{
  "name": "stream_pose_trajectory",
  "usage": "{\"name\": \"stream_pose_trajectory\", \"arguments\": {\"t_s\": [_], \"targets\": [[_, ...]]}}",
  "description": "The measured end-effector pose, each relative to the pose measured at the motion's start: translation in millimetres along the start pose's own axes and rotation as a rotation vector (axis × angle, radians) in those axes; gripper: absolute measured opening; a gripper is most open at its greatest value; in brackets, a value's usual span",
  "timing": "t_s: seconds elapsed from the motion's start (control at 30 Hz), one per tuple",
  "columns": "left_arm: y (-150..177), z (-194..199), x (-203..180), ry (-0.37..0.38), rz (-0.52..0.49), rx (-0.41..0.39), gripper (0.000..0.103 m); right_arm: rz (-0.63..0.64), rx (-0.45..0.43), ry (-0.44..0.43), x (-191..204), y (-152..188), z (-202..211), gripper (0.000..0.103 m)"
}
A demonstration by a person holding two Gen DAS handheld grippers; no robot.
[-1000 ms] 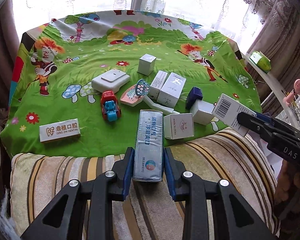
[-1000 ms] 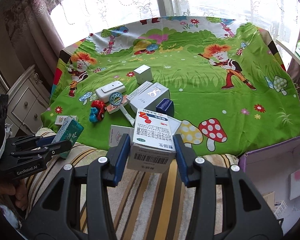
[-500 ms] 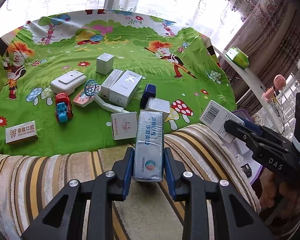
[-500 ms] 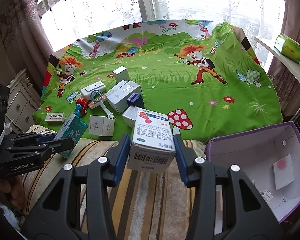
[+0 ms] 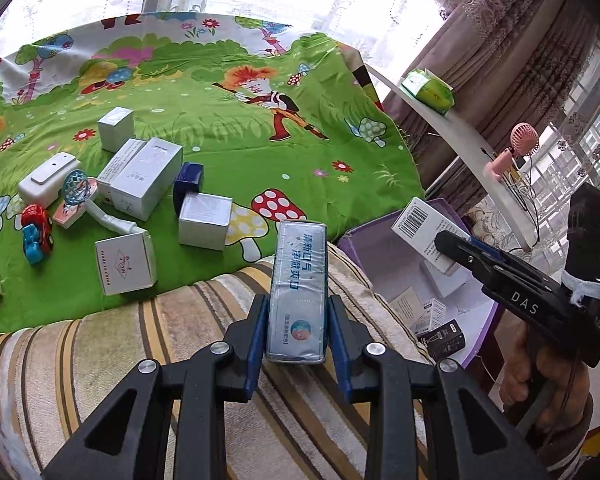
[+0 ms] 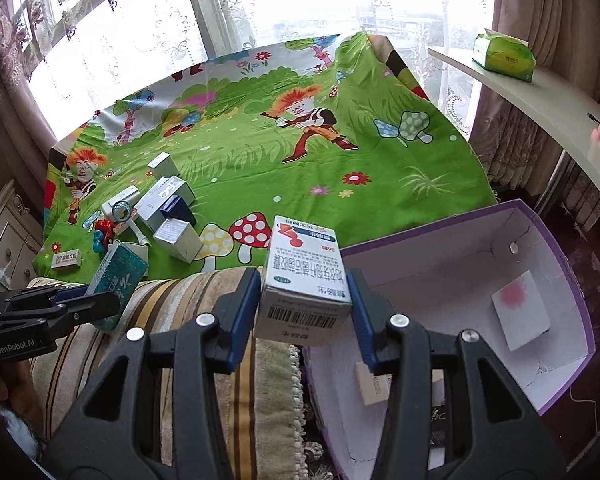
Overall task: Organize rigid objects
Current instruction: 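Carry both held boxes toward the purple box, then lower both boxes into the purple box and open both tools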
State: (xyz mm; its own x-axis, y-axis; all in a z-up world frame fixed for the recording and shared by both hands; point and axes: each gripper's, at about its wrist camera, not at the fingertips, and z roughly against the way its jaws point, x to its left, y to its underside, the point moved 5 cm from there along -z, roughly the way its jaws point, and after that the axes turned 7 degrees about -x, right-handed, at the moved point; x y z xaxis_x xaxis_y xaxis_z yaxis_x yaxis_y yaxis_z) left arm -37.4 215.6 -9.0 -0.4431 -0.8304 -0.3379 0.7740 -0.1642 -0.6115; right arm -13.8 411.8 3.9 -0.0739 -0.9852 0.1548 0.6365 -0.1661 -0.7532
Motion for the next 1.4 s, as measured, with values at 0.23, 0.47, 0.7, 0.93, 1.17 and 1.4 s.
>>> {"name": "stream_pose_trajectory", "arguments": {"t_s": [0.23,0.47,0.7,0.93,1.17,1.4], "targets": [[-5,-19,-37,0.066,-0.044,0.021,0.031,-0.037,-0.025,0.100,-42,-7,8,0.049],[-8,-39,-68,0.114,-0.073,0.045,0.031,-0.052,-0.042,0.152,-65,-11,12,0.049],[-13,-53,-87,0.153,-0.094,0.053,0.032,-0.077,-0.058,0.168,-78,-13,16,0.049],[-15,-48,-91,0.104,-0.134,0.020,0.061,-0.095,-0.065,0.173,-84,-14,20,0.068],[-26,-27,-85,0.007,-0.157,-0.077,0.074,-0.057,-0.131,0.219,-77,-24,34,0.086],[-31,-7,-85,0.049,-0.172,-0.180,0.078,0.042,-0.196,0.364,-62,-36,48,0.095]]}}
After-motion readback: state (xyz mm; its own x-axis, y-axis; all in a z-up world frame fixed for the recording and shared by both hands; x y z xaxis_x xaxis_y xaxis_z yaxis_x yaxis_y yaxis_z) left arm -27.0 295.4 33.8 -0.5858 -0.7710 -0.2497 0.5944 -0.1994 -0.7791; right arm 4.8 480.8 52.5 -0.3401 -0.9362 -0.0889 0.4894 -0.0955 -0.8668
